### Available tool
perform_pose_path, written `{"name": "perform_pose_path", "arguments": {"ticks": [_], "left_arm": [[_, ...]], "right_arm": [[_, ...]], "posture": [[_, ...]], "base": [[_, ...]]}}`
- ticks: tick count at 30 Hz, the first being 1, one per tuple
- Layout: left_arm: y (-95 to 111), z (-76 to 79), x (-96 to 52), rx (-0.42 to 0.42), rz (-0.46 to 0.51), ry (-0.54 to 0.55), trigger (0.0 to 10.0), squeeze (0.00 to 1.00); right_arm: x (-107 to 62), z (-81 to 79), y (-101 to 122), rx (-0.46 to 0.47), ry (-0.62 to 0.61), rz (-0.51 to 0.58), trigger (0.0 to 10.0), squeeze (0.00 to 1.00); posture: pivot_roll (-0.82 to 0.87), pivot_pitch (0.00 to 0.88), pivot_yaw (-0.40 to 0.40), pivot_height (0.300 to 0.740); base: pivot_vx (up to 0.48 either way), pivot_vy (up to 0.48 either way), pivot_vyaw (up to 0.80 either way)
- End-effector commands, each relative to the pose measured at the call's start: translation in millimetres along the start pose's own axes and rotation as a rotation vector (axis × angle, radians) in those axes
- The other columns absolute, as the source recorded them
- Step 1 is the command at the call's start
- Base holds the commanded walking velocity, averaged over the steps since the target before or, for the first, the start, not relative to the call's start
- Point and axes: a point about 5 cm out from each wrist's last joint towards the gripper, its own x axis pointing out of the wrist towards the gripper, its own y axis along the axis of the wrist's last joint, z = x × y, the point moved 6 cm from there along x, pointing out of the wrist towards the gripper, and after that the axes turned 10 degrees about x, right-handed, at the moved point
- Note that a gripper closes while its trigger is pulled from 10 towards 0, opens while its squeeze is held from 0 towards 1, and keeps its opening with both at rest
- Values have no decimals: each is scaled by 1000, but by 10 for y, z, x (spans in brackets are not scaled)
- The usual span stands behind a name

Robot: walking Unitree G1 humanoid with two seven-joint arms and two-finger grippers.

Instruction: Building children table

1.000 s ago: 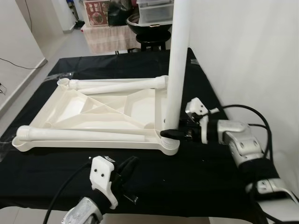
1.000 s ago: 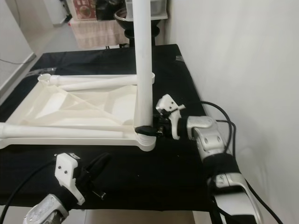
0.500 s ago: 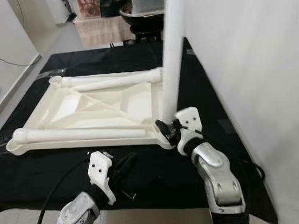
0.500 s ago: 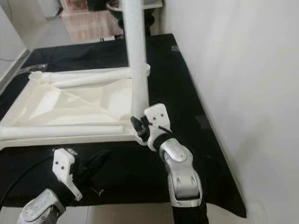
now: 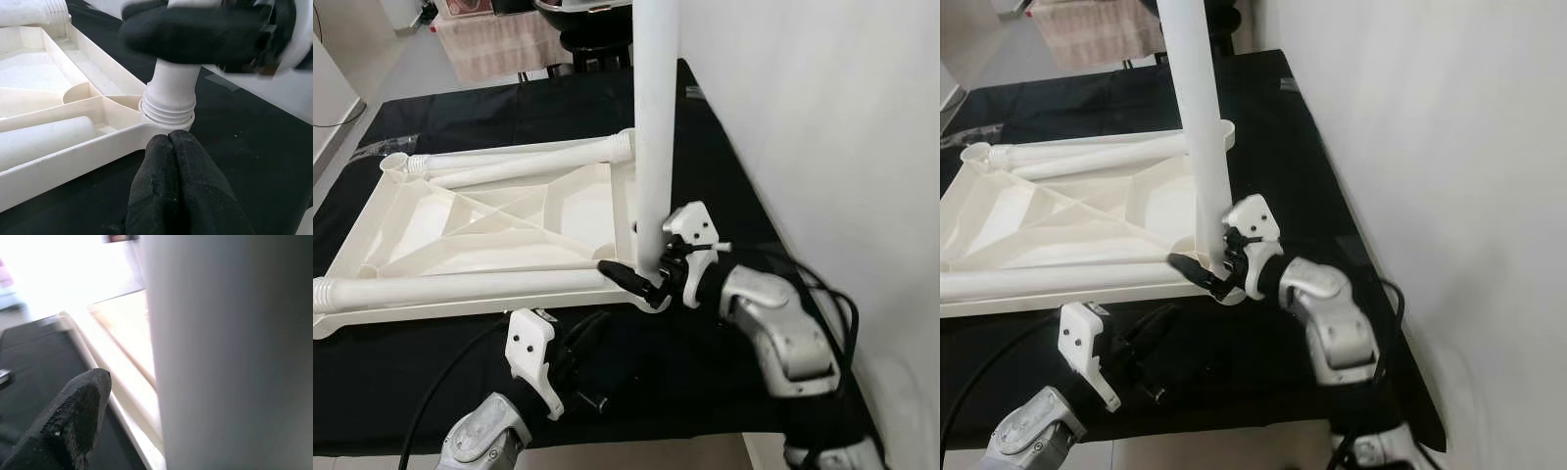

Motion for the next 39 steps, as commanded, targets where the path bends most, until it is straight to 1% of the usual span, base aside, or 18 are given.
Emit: {"name": "perform_pose_path", "arguments": {"ticks": [1,6,7,17,21,23,25,26,27,28,29,30,31,32,36,37,38,39], "left_arm": [[-85,18,-28,-26,-35,-16,10000,0],[-87,38,-31,-40,-34,-18,10000,0],[-91,47,-33,-45,-35,-20,10000,0],[-101,66,-65,-58,-37,-24,10000,0],[-99,77,-65,-63,-34,-28,10000,0],[-99,77,-65,-63,-34,-28,10000,0],[-103,72,-73,-63,-35,-30,10000,0],[-103,72,-73,-63,-35,-30,10000,0],[-104,66,-78,-63,-35,-31,10000,0],[-98,50,-79,-62,-35,-31,10000,0],[-95,34,-76,-61,-36,-31,10000,0],[-94,22,-74,-60,-36,-32,10000,0],[-94,22,-74,-60,-36,-32,10000,0],[-104,4,-64,-61,-38,-32,10000,0],[-111,-14,-40,-63,-38,-33,10000,0],[-112,-20,-34,-63,-37,-32,10000,0],[-112,-20,-34,-63,-37,-32,10000,0],[-114,-30,-29,-62,-37,-31,10000,0]], "right_arm": [[6,-55,-46,10,111,-18,10000,0],[23,-88,-80,40,238,-65,10000,0],[30,-76,-79,67,271,-71,0,0],[-1,-33,-108,86,293,-79,0,0],[-66,109,-227,66,146,-84,0,0],[-66,109,-227,66,146,-84,0,0],[-61,160,-399,102,-53,-101,0,0],[-61,160,-399,102,-53,-101,0,0],[-46,205,-506,136,-215,-102,0,0],[-92,217,-694,203,-471,-111,0,0],[-106,63,-826,186,-572,-144,0,0],[-109,-56,-879,166,-614,-158,0,0],[-109,-56,-879,166,-614,-158,0,0],[-26,-179,-870,80,-560,-175,0,0],[11,-107,-876,95,-554,-170,0,0],[25,-95,-895,106,-551,-174,3765,0],[25,-95,-895,106,-551,-174,3765,0],[32,-83,-906,113,-558,-180,10000,0]], "posture": [[-24,200,54,740],[-14,200,53,740],[-14,200,53,740],[-17,206,52,740],[-25,204,42,740],[-25,204,42,740],[-33,202,28,740],[-33,202,28,740],[-35,201,27,740],[-40,215,40,740],[-43,217,52,740],[-47,216,54,740],[-47,216,54,740],[-60,201,65,740],[-53,196,69,740],[-53,196,69,740],[-53,196,69,740],[-52,192,67,740]], "base": [[0,0,0],[0,0,0],[0,0,0],[0,0,0],[0,0,0],[0,0,0],[0,0,0],[0,0,0],[0,0,0],[0,0,0],[0,0,0],[0,0,0],[0,0,0],[0,0,0],[0,0,0],[0,0,0],[0,0,0],[0,0,0]]}}
